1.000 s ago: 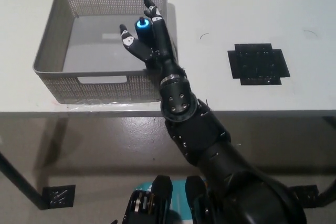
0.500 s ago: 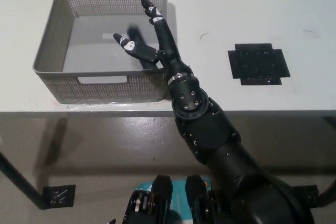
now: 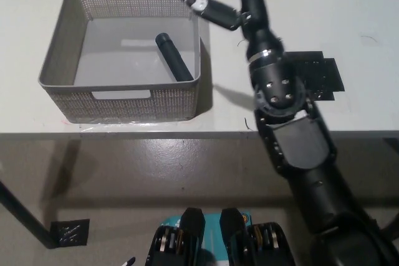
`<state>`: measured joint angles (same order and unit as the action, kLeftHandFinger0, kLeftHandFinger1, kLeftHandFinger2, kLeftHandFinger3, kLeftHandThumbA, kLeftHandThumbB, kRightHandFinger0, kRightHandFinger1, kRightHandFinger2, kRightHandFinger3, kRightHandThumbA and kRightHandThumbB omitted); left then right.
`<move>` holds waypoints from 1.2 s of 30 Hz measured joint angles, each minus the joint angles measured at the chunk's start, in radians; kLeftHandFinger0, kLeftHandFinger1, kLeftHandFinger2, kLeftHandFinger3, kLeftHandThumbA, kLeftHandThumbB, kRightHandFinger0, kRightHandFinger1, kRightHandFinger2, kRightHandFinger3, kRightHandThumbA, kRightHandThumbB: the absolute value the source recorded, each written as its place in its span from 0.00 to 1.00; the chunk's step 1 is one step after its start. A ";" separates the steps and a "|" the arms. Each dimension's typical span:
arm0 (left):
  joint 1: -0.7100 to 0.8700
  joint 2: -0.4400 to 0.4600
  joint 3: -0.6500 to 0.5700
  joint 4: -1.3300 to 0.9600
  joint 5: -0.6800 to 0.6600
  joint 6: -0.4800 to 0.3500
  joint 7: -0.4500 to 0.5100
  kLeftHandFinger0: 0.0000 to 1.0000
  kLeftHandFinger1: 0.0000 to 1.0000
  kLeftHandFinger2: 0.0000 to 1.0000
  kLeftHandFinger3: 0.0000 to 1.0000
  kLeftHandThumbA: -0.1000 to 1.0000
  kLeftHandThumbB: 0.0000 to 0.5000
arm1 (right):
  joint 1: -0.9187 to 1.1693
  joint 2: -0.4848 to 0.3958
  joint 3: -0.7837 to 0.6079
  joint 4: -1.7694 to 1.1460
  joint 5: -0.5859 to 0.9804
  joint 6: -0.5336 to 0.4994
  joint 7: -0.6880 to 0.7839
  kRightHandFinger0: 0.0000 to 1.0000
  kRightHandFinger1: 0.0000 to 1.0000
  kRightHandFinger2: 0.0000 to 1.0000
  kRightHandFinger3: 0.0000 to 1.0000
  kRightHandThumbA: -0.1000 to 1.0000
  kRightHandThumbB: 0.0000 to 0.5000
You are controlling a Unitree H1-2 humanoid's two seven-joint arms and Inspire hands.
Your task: Use the right hand to pick up a electric screw driver and put it into a container on the left side
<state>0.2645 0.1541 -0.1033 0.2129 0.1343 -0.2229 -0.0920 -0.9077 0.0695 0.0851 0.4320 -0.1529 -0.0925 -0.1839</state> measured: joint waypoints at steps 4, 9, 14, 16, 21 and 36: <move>-0.001 0.000 0.003 0.001 0.000 0.002 0.000 0.81 0.84 0.83 1.00 1.00 0.07 | 0.060 -0.033 -0.004 -0.176 0.007 0.038 0.011 1.00 1.00 1.00 1.00 0.98 0.62; -0.004 0.000 0.007 0.002 0.000 0.002 -0.001 0.81 0.85 0.85 1.00 1.00 0.07 | 0.168 -0.072 -0.008 -0.358 0.020 0.080 0.025 1.00 1.00 1.00 1.00 0.95 0.52; -0.008 0.000 0.010 0.004 -0.001 0.002 -0.001 0.82 0.87 0.87 1.00 1.00 0.11 | 0.324 -0.113 -0.016 -0.533 0.034 0.100 0.034 1.00 1.00 1.00 1.00 0.93 0.41; -0.009 -0.001 0.010 0.006 -0.003 0.002 -0.002 0.83 0.88 0.89 1.00 1.00 0.10 | 0.423 -0.131 -0.020 -0.613 0.041 0.102 0.040 1.00 1.00 1.00 1.00 0.92 0.39; -0.015 -0.002 0.018 0.017 -0.011 0.002 -0.003 0.85 0.91 0.94 1.00 1.00 0.12 | 0.701 -0.187 -0.034 -0.759 0.072 0.081 0.065 1.00 1.00 1.00 1.00 0.84 0.37; -0.054 -0.030 0.073 0.036 -0.069 0.000 -0.003 0.98 1.00 1.00 1.00 0.96 0.00 | 0.970 -0.178 -0.047 -0.417 0.143 -0.087 0.115 1.00 1.00 1.00 1.00 0.61 0.33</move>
<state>0.2104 0.1241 -0.0306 0.2492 0.0656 -0.2224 -0.0945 0.0622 -0.1084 0.0381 0.0148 -0.0103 -0.1793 -0.0687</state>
